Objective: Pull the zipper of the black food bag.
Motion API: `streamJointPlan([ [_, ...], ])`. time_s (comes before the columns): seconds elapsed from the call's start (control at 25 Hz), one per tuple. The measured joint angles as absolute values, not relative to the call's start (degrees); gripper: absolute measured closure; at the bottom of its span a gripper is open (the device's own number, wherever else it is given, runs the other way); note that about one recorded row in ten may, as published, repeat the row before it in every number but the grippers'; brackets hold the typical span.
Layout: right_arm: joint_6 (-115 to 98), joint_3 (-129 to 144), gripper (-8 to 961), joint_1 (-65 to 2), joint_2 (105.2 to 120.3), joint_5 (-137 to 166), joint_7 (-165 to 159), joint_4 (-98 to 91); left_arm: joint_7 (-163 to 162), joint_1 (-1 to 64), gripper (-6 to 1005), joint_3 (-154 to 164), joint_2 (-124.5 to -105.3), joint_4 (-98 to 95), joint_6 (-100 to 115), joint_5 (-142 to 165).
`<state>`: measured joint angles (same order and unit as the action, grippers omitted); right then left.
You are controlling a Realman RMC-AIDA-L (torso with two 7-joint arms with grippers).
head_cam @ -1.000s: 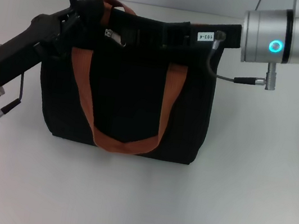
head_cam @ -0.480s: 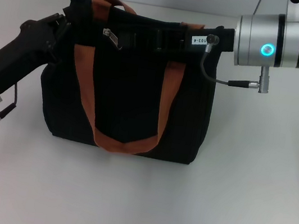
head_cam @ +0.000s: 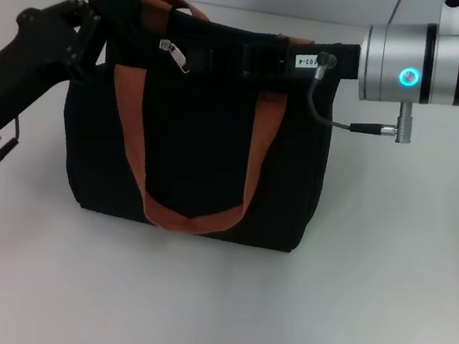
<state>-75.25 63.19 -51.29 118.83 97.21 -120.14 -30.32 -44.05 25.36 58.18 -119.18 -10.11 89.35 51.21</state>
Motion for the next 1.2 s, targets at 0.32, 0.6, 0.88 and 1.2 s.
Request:
streamJointPlan([
  [0.32, -75.2, 62.9, 938, -50.9, 118.91, 97.1, -120.1, -30.2, -30.8, 25.8, 922, 58.2, -119.17, -9.2, 89.2, 48.9],
  [0.6, -74.7, 62.9, 936, -50.7, 118.92, 97.2, -120.1, -30.2, -29.3, 25.6, 921, 58.1, -119.18, -9.1, 88.6, 48.1],
  [0.88, -74.8, 62.4, 934, -49.0, 118.93, 96.5, -119.1, -30.6, -29.9, 25.5, 920, 58.1, -119.17, -9.1, 89.0, 48.0],
  [1.2, -80.3, 61.9, 932, -40.6, 119.29, 80.1, -98.3, -31.0, -54.8, 25.0, 919, 63.7, -118.62, -16.7, 90.1, 48.7],
])
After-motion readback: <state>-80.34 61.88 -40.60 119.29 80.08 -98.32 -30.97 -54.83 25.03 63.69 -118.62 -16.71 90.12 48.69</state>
